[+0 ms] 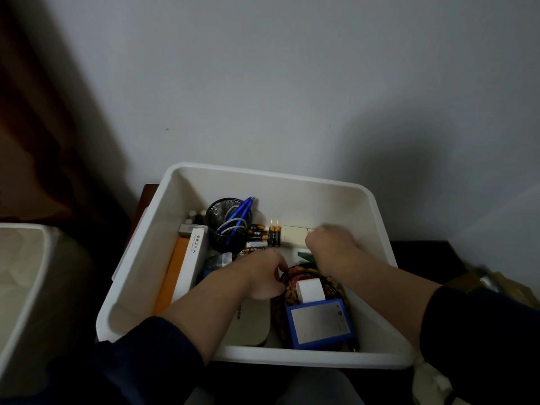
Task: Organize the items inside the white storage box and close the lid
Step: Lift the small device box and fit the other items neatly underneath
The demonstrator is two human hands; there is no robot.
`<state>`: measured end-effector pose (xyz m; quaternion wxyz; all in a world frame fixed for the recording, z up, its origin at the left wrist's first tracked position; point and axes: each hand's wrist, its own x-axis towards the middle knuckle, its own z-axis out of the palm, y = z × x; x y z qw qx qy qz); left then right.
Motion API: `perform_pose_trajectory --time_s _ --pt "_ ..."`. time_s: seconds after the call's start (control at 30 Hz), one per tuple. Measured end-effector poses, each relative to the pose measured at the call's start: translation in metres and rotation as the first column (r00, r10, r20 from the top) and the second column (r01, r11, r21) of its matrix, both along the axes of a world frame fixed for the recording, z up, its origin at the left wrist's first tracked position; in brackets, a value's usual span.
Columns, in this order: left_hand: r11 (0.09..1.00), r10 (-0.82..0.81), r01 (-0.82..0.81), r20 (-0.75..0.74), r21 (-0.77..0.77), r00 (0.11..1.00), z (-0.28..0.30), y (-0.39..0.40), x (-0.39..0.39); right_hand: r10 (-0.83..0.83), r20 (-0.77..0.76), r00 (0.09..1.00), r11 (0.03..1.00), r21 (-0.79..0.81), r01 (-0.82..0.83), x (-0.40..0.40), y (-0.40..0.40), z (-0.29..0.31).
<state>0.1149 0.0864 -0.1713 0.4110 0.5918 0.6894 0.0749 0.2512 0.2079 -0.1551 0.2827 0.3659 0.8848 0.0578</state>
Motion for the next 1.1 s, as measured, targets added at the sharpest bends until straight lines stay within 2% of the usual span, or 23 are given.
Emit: perform_pose_trajectory --time_s 0.1,0.27,0.43,0.6,0.67,0.77,0.87,0.93,0.97,1.03,1.1 --pt "1.000 0.010 -0.010 0.010 -0.005 1.000 0.000 0.000 0.000 0.021 0.031 0.999 0.999 0.023 -0.022 -0.003 0.000 0.003" --pt "1.000 0.025 -0.025 0.020 -0.019 0.999 0.001 -0.001 0.000 0.058 -0.024 0.998 0.994 0.099 -0.055 -0.005 -0.001 0.013" --pt "0.999 0.026 -0.025 0.025 -0.026 0.999 0.002 0.000 0.001 0.106 -0.041 0.993 0.993 0.054 -0.104 -0.013 -0.006 0.015" --pt "0.999 0.028 -0.028 0.019 -0.017 0.999 0.005 0.000 0.001 0.086 -0.058 0.995 0.996 0.040 -0.083 -0.021 -0.010 0.011" --pt "0.998 0.055 -0.055 -0.007 0.039 0.998 0.011 0.000 0.001 0.062 -0.099 0.993 0.998 0.038 -0.058 -0.021 -0.009 0.011" --pt "0.938 0.213 -0.203 -0.005 0.280 0.977 0.030 -0.001 -0.002 -0.019 -0.212 0.977 0.999 -0.040 0.011 -0.017 -0.006 0.011" --pt "0.737 0.374 -0.335 0.059 0.587 0.926 0.051 -0.006 -0.009 -0.121 -0.393 0.911 0.992 -0.077 0.098 -0.011 -0.005 0.007" --pt "0.615 0.458 -0.283 -0.041 0.736 0.888 0.061 -0.010 -0.016 -0.221 -0.509 0.832 0.974 -0.151 0.167 -0.011 -0.007 0.003" --pt "0.577 0.528 -0.249 -0.123 0.778 0.840 0.065 -0.013 -0.021 -0.282 -0.537 0.795 0.957 -0.217 0.193 -0.011 -0.009 0.001" --pt "0.548 0.681 -0.255 -0.247 0.797 0.689 0.069 -0.018 -0.034 -0.397 -0.544 0.739 0.907 -0.357 0.223 -0.015 -0.013 -0.003" --pt "0.566 0.773 -0.352 -0.330 0.745 0.542 0.072 -0.027 -0.047 -0.440 -0.519 0.732 0.877 -0.423 0.227 -0.022 -0.019 -0.005"
